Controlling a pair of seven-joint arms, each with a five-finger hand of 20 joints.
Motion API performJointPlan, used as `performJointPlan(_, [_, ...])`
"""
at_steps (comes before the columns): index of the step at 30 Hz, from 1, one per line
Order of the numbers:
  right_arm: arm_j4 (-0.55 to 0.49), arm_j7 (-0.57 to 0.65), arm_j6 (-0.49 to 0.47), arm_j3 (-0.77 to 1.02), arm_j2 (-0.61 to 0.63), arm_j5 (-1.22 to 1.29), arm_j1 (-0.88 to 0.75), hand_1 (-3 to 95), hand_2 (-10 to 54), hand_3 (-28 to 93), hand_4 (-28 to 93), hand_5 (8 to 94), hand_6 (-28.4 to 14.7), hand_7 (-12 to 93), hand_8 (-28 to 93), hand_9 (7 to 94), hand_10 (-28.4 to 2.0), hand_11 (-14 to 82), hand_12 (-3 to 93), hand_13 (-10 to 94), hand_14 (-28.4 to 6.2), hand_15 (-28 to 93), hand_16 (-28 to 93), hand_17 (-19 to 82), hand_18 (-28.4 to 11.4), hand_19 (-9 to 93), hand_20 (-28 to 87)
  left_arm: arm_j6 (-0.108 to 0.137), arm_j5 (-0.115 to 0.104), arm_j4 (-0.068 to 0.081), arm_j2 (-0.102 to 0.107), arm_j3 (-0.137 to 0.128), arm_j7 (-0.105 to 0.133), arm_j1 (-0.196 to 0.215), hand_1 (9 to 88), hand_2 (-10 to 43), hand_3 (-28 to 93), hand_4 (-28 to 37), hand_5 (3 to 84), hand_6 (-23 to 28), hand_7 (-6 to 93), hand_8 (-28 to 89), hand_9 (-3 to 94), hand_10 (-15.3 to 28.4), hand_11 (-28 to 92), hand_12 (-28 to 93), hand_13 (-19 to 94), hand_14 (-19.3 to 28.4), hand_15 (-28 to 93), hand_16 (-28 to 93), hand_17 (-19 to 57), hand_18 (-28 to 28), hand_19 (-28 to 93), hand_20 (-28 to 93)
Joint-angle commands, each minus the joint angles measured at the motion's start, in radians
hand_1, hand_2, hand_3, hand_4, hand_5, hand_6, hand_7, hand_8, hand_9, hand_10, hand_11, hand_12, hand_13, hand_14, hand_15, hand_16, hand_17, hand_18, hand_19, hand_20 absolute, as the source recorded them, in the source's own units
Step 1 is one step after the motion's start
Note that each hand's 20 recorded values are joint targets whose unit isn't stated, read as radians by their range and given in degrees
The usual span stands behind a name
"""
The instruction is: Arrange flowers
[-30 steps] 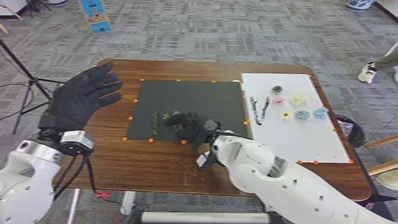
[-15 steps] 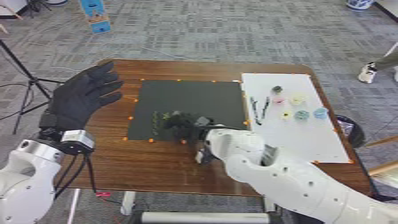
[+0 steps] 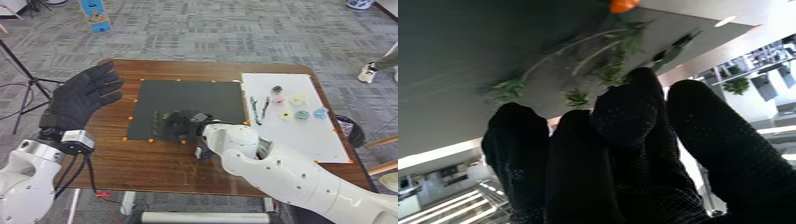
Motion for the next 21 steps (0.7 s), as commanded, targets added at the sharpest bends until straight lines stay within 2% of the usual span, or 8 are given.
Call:
performJointPlan(1, [0.015,0.046,0.004,0.007,-0.003,-0.01,0.01,19.0,18.1,91,-9,41.8,1.8,16,-13,83.1,-10.5,63.6,35.6,85,-5.2,86,40,57,-22.9,93,74,-0.002,-0.005,-0.003,-0.002,0.0,0.002,0.003,23.3,-4.0,71,-28.3,30.6,2.8,20.5,-10,29.2,12.8,25,18,24,14.8,29,1,-9.3,22.7,45,9])
performJointPlan(8, [0.015,0.069,-0.006,0.012,0.0,-0.007,0.006,18.8,17.8,91,-9,42.4,1.3,16,-13,83.2,-10.4,63.6,35.6,85,-5.0,86,40,57,-22.7,93,74,-0.003,-0.005,-0.003,-0.003,-0.003,0.001,0.004,23.2,-4.1,71,-28.3,30.6,2.8,20.4,-10,29.2,12.8,25,18,24,14.8,29,1,-9.3,22.6,45,9])
performJointPlan(12, [0.009,0.043,0.01,0.02,0.003,-0.01,-0.005,18.5,17.6,91,-9,42.6,1.2,16,-13,83.3,-10.4,63.6,35.6,86,-4.9,86,40,58,-22.6,93,74,-0.002,-0.005,-0.003,-0.003,-0.001,0.001,0.002,23.2,-4.1,71,-28.3,30.6,2.8,20.4,-10,29.2,12.7,24,18,24,14.8,29,1,-9.3,22.6,45,9])
performJointPlan(21, [-0.089,-0.025,0.053,0.057,0.023,-0.015,-0.044,17.8,16.0,89,-9,42.8,1.2,16,-13,82.9,-10.5,63.6,35.8,85,-5.0,86,41,57,-22.7,93,74,-0.003,-0.006,-0.002,-0.004,0.0,0.0,0.001,23.2,-4.0,71,-28.3,30.6,2.8,20.4,-10,29.3,12.7,25,18,24,14.7,29,1,-9.3,22.6,45,9])
